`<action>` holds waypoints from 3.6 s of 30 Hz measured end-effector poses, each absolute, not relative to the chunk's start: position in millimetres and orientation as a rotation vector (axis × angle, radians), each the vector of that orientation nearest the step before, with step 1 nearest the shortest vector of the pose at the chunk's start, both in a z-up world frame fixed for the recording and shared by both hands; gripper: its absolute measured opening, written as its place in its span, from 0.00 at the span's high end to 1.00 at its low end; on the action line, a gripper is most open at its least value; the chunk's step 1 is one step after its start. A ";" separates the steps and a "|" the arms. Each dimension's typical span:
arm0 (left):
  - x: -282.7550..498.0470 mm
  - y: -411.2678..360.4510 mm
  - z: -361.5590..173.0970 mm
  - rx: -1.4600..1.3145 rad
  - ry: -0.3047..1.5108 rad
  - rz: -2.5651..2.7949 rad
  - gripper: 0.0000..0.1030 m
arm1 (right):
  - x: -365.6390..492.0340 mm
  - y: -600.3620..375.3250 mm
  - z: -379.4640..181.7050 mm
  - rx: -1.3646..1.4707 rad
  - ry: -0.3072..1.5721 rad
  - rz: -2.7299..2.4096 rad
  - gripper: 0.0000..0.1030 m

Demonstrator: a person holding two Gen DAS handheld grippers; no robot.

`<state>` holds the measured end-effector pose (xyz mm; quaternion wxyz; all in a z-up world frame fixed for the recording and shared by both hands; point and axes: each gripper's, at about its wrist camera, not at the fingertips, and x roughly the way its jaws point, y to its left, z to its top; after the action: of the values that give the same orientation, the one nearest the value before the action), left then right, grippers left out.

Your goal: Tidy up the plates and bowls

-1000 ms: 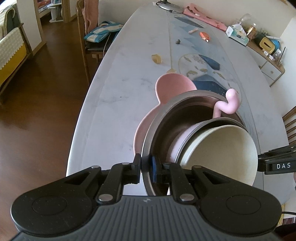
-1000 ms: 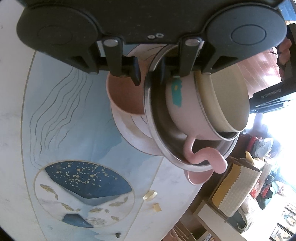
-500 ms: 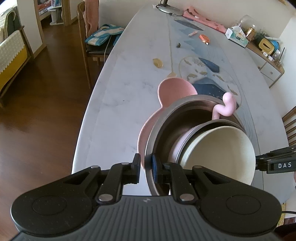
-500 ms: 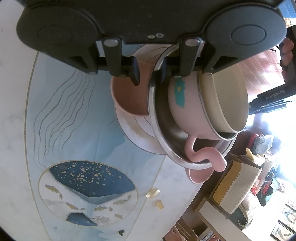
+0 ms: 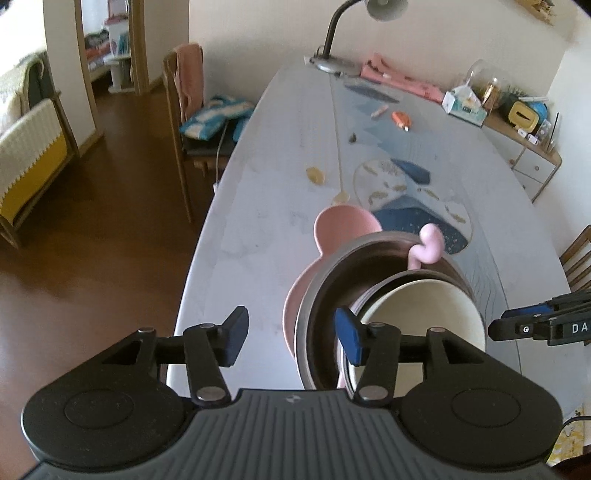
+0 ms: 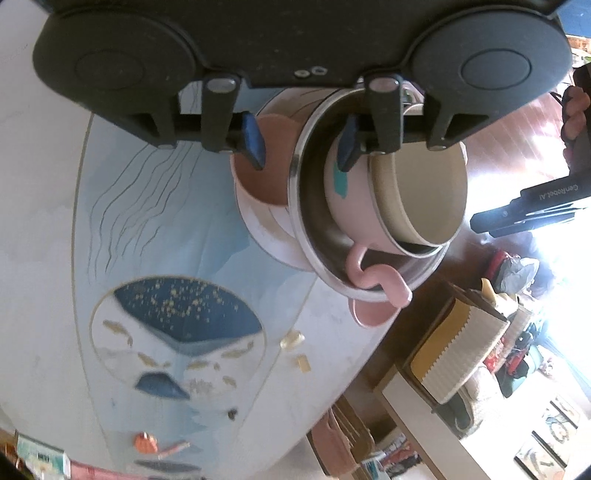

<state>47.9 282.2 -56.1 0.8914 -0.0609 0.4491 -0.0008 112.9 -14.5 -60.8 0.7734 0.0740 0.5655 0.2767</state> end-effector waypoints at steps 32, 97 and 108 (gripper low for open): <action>-41.0 131.6 -3.1 -0.111 0.604 0.059 0.01 | 32.0 -107.1 2.7 0.101 0.748 0.681 0.00; -85.7 78.0 -0.4 -0.129 0.596 0.110 0.01 | -10.2 -146.2 11.1 0.117 0.676 0.584 0.00; -88.0 79.2 2.4 -0.116 0.581 0.104 0.01 | -7.6 -138.6 11.5 0.111 0.676 0.589 0.00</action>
<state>-88.0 79.2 2.4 0.9551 -0.0571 0.2862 0.0511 -7.6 -138.6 11.5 0.8996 0.0537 0.3267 0.2847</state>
